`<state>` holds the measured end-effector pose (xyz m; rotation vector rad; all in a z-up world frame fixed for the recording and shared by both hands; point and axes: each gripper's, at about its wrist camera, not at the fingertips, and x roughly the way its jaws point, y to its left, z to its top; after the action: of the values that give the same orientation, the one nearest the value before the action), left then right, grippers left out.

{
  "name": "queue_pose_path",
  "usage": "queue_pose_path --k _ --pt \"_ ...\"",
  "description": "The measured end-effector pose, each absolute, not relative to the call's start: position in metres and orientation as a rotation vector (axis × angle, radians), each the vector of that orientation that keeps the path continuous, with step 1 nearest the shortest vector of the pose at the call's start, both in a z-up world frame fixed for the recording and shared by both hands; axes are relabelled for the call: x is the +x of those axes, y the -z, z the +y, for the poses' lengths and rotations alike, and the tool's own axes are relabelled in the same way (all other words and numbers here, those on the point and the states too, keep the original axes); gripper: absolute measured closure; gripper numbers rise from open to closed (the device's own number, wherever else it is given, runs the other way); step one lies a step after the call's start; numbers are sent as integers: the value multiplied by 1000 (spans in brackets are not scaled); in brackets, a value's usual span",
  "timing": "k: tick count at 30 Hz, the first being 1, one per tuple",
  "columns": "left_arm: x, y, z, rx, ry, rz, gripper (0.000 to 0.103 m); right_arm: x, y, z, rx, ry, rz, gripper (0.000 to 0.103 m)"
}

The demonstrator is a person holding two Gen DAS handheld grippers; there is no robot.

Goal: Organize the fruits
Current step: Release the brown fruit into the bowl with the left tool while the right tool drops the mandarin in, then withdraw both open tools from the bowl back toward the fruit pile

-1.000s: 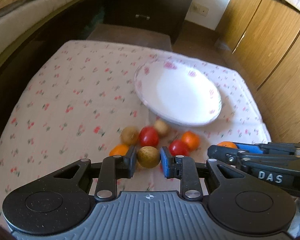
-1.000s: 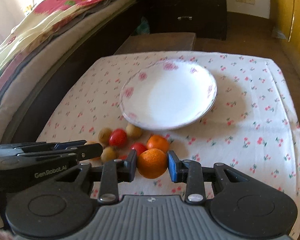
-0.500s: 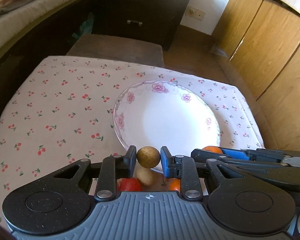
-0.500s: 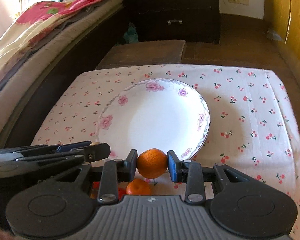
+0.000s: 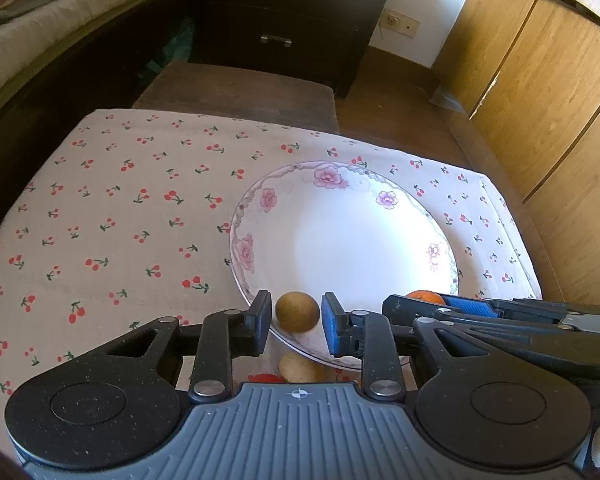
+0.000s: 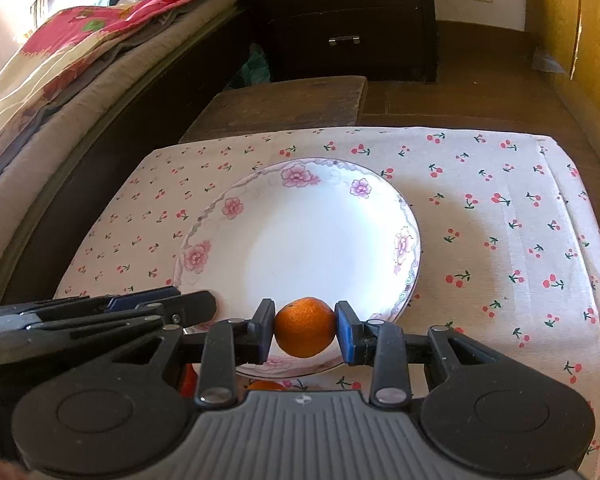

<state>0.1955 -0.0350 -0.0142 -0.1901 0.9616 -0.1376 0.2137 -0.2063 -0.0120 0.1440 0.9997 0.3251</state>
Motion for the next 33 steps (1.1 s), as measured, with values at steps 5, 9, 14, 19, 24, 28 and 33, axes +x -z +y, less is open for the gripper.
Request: queue_pose_path --k 5,9,14,19,24,28,33 --pt "194 13 -37 -189 139 959 64 215 13 -208 139 -312 1001 69" --pt "194 10 -36 -201 144 951 62 214 11 -209 144 -305 989 69" --pt "192 4 -33 -220 152 933 59 213 4 -210 155 -300 965 68" --pt "188 -1 -32 -218 156 923 56 208 -1 -210 160 -297 956 67" --pt "180 -8 -25 -222 151 908 55 195 -10 -209 159 -308 941 67" --pt "169 -11 -19 -231 148 907 54 183 -15 -206 153 -319 939 67" --pt "156 -13 -14 -227 144 907 53 167 -15 -205 144 -327 956 67"
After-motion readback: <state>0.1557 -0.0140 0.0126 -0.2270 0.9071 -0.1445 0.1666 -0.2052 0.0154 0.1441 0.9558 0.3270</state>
